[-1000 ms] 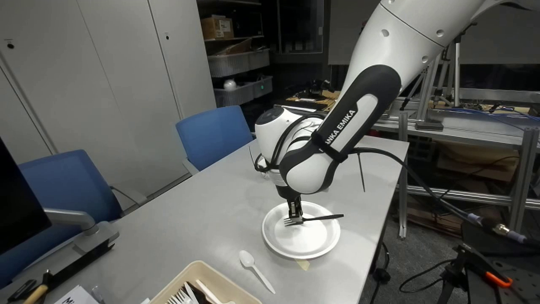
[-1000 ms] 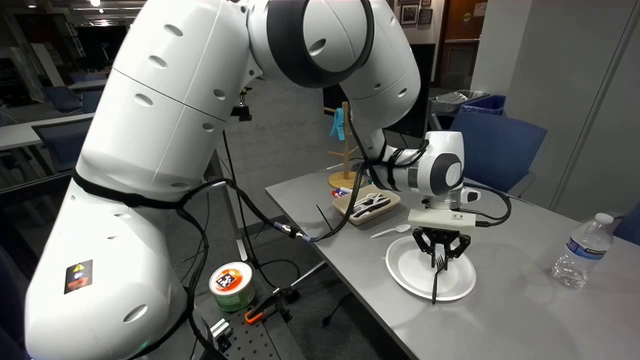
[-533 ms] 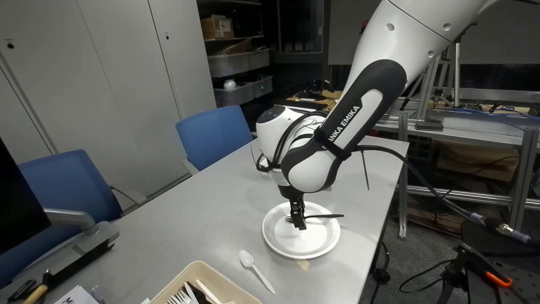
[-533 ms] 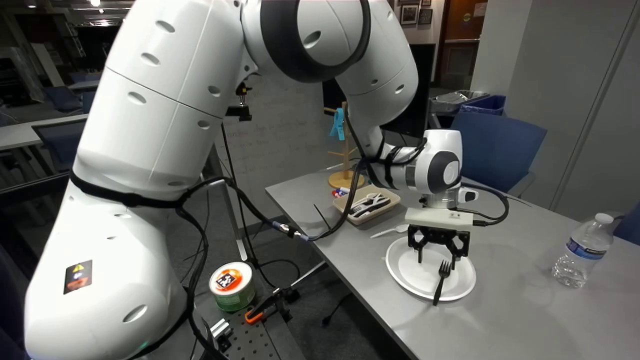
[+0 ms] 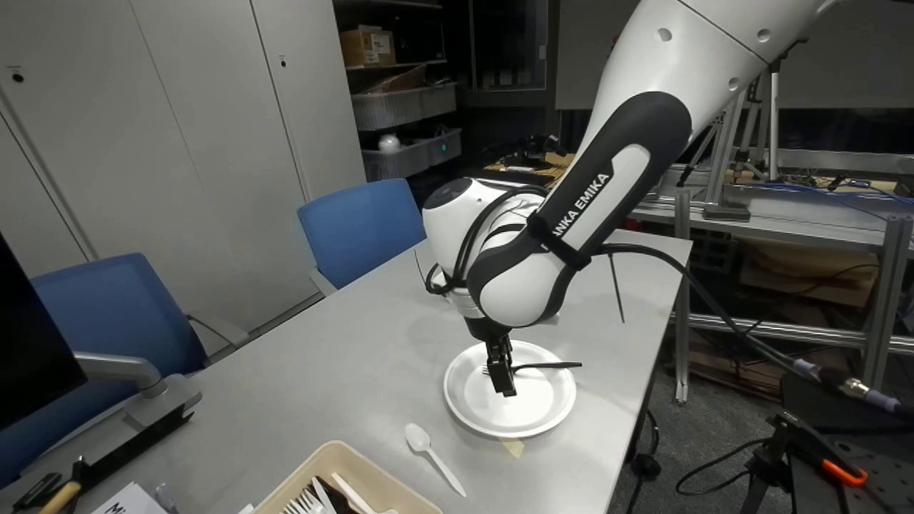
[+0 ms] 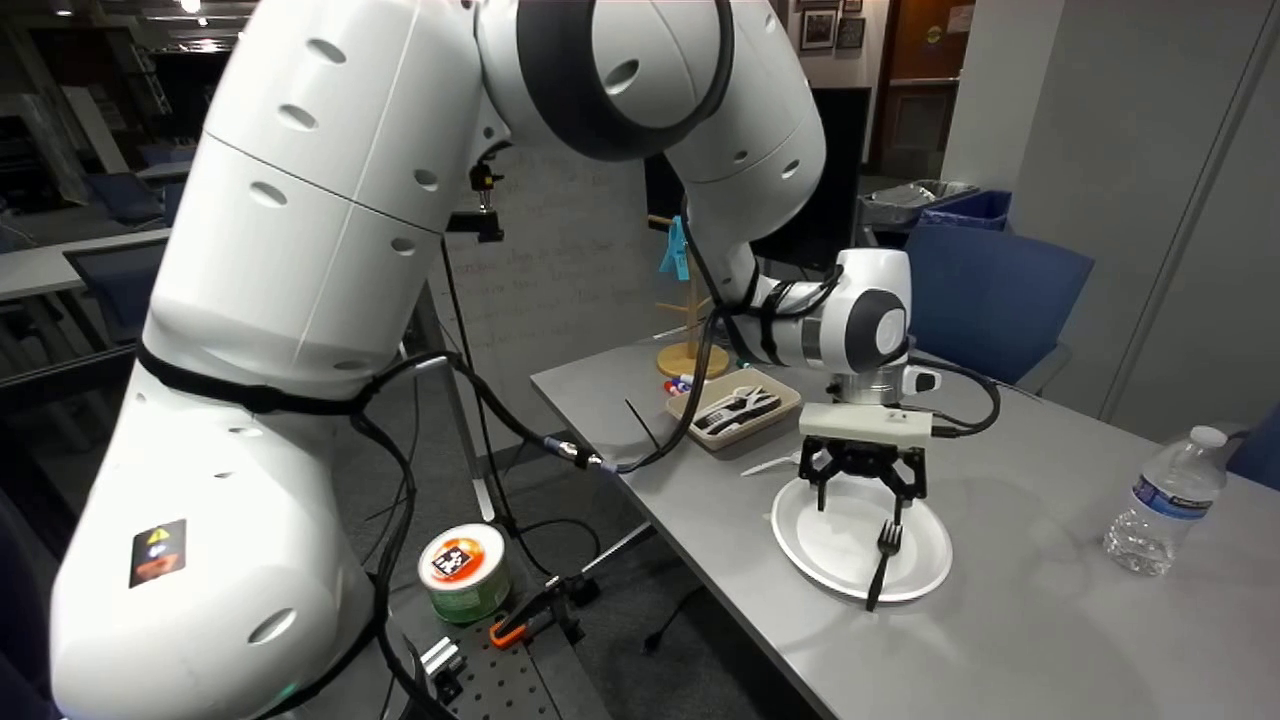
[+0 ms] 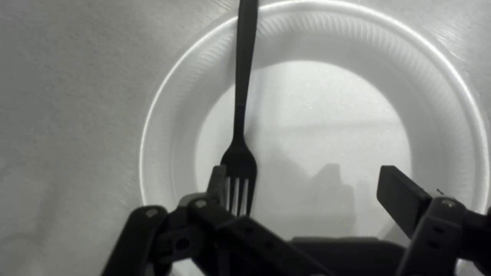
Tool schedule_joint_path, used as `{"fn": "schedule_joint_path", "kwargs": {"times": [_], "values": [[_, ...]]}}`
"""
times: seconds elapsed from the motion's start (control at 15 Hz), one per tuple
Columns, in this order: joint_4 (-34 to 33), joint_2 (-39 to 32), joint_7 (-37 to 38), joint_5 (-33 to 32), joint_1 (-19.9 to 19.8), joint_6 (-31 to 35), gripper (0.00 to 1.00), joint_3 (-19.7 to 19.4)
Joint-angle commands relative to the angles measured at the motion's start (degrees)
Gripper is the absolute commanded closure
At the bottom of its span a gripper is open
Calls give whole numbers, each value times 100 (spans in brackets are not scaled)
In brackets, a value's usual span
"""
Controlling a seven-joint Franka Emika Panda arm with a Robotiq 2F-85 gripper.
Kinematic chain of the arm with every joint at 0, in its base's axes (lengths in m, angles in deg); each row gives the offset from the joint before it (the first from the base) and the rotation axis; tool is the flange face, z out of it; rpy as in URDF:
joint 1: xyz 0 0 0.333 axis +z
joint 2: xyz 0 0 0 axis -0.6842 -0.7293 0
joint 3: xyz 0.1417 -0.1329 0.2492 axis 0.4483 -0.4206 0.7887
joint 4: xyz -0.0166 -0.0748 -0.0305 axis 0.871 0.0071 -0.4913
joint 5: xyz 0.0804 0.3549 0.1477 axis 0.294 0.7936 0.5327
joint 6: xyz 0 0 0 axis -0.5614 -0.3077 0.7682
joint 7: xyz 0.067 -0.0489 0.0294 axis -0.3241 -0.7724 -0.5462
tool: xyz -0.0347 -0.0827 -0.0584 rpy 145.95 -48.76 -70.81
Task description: Put the fork and the spoon on the plate
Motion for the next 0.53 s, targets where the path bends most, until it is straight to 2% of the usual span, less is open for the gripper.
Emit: {"fn": "schedule_joint_path", "kwargs": {"times": [0.0,0.47], "values": [[-187,11,-121,15,98,-268,0,104],[-721,-301,-314,13,262,-366,0,304]]}}
